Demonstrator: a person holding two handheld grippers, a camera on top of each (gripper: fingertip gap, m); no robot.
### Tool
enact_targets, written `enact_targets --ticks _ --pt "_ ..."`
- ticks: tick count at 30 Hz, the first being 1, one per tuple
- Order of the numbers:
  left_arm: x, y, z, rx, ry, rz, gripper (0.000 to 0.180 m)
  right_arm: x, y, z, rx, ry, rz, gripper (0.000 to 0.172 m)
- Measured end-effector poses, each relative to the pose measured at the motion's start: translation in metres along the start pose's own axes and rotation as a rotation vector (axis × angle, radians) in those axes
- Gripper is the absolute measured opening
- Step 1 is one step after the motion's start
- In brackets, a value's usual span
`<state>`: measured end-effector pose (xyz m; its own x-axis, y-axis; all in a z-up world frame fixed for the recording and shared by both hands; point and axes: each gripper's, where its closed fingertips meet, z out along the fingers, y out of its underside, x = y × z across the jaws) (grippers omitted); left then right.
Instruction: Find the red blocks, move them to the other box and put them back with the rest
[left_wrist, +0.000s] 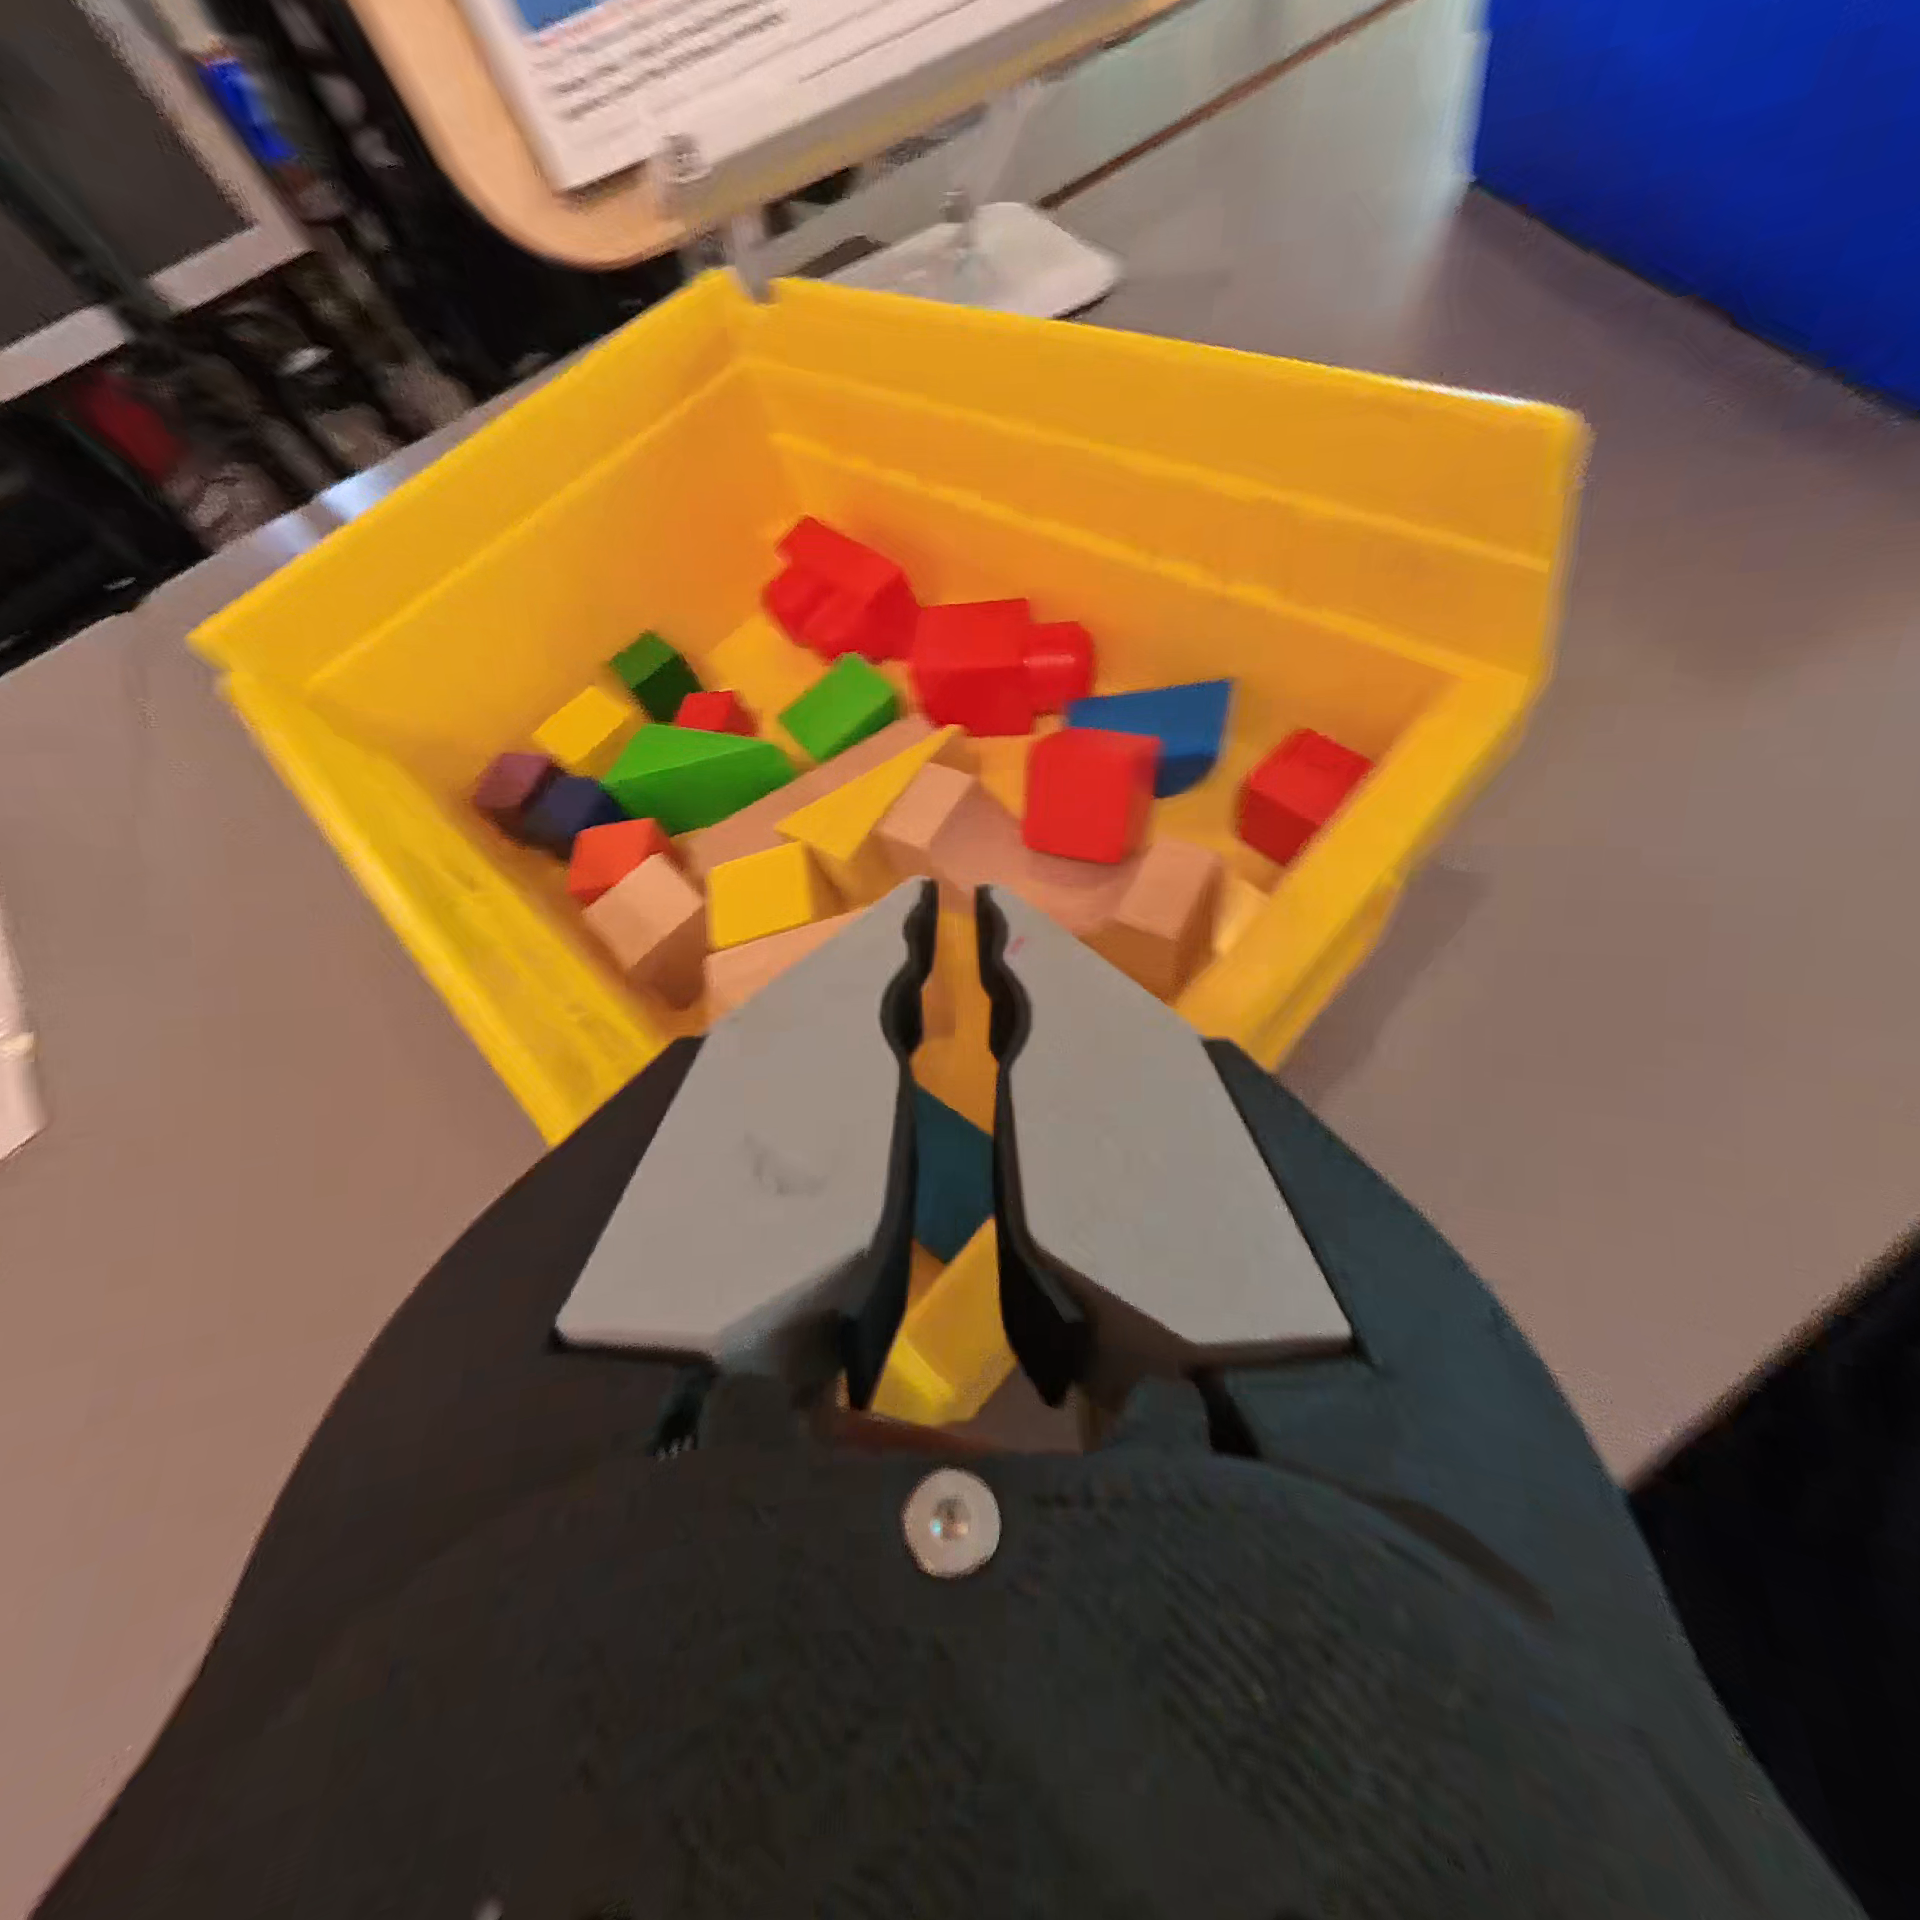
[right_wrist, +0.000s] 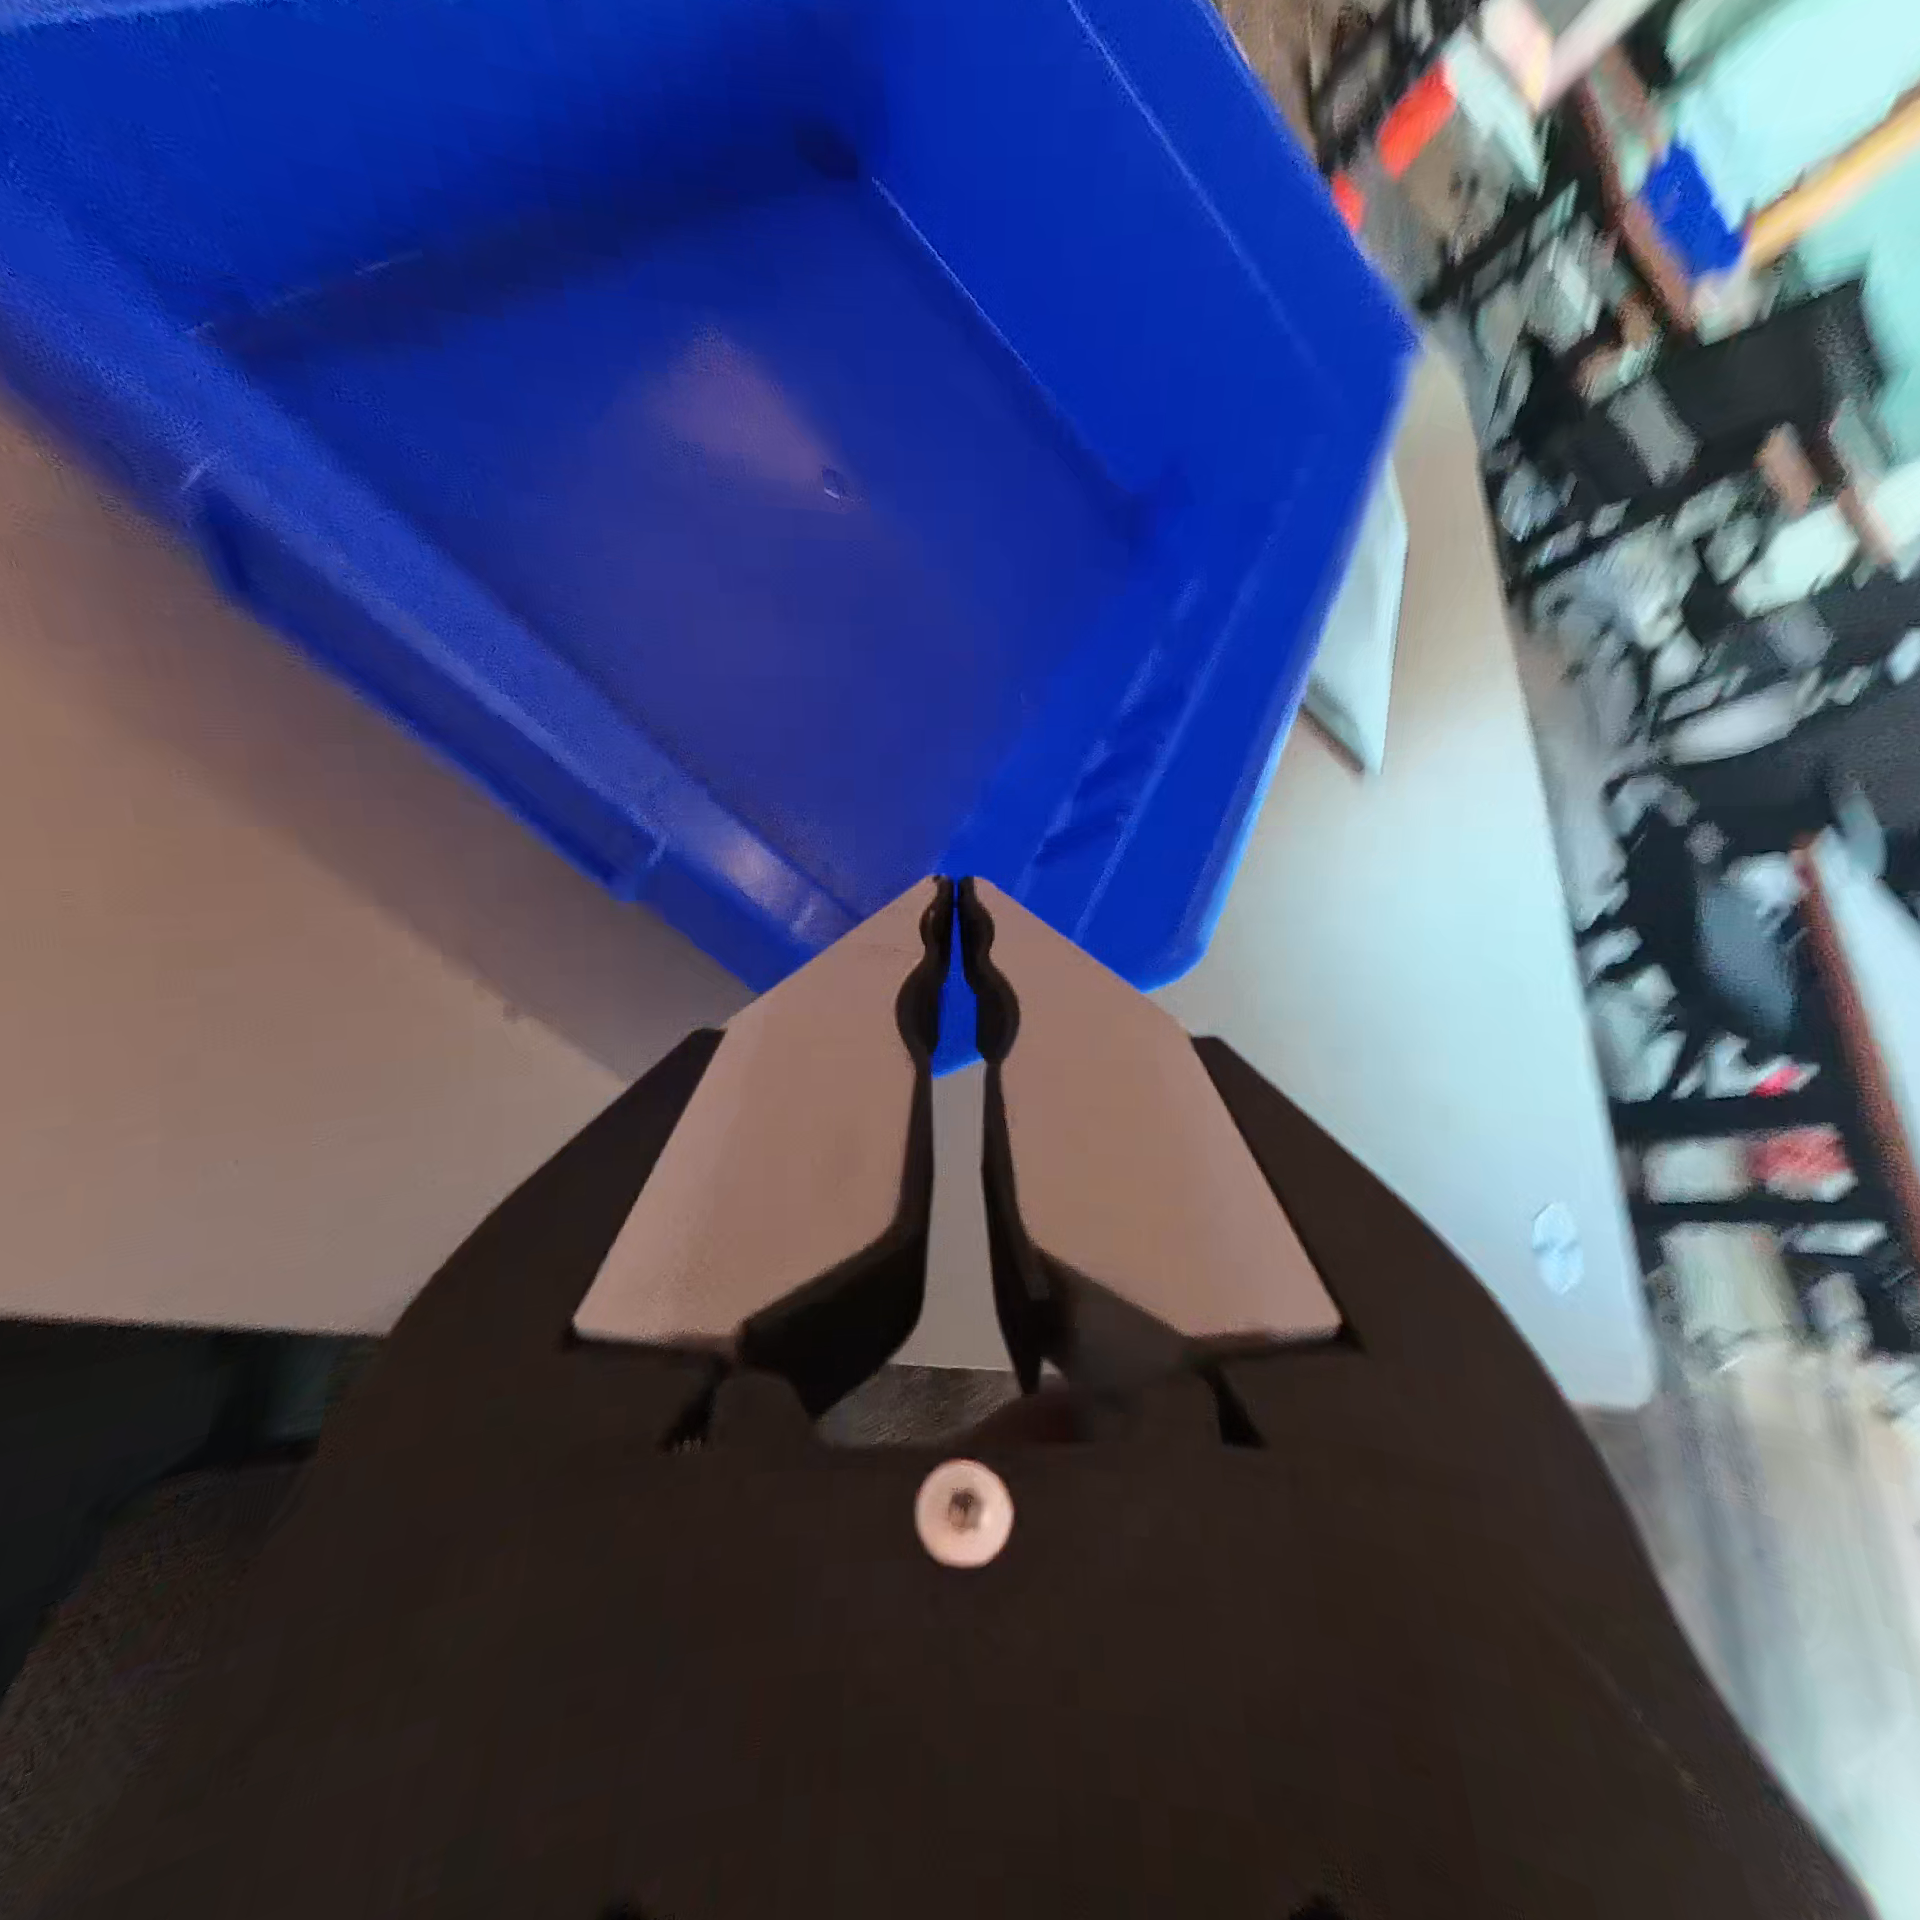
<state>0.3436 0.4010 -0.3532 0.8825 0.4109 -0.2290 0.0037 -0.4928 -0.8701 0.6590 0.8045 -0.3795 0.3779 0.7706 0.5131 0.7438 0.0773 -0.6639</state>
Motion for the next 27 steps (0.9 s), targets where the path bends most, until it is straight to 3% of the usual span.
enact_targets --ticks 2,4,5,7,10,12,14,16,17,19,21,22,27 --pt "-0.032 0.01 -0.001 -0.036 -0.122 -0.033 0.028 0.017 0.014 0.008 -0.038 -0.026 0.146 0.004" --pt "-0.033 0.01 -0.007 -0.028 -0.113 -0.045 0.039 0.018 0.011 0.004 0.001 -0.069 0.211 0.016" --pt "-0.024 0.003 -0.011 0.012 -0.072 -0.046 0.043 0.013 0.002 -0.002 0.053 -0.108 0.23 0.027" --pt "0.006 -0.011 -0.016 0.068 0.048 -0.034 0.051 -0.01 -0.023 -0.016 0.187 -0.22 0.258 0.035" --pt "0.063 -0.022 -0.019 0.079 0.244 -0.018 0.072 -0.066 -0.057 -0.037 0.307 -0.462 0.282 0.056" --pt "0.098 -0.033 -0.014 0.123 0.333 -0.003 0.072 -0.103 -0.072 -0.041 0.323 -0.577 0.285 0.071" --pt "0.112 -0.039 0.005 0.152 0.281 0.047 0.061 -0.126 -0.074 -0.026 0.254 -0.56 0.236 0.08" --pt "0.11 -0.032 0.031 0.096 0.148 0.119 0.067 -0.127 -0.073 -0.001 0.189 -0.416 0.143 0.08" --pt "0.105 -0.026 0.043 0.047 0.078 0.162 0.073 -0.125 -0.075 0.008 0.179 -0.346 0.097 0.072" --pt "0.09 -0.016 0.058 -0.033 -0.062 0.237 0.057 -0.127 -0.077 0.014 0.161 -0.31 0.041 0.061" --pt "0.082 -0.019 0.06 0.008 -0.119 0.248 0.04 -0.129 -0.078 0.015 0.159 -0.311 0.007 0.03" --pt "0.079 -0.02 0.058 0.013 -0.146 0.242 0.033 -0.127 -0.077 0.015 0.165 -0.298 -0.008 0.023" --pt "0.033 -0.003 0.04 0.007 -0.288 0.171 0.008 -0.125 -0.073 0.011 0.196 -0.315 -0.016 0.022"
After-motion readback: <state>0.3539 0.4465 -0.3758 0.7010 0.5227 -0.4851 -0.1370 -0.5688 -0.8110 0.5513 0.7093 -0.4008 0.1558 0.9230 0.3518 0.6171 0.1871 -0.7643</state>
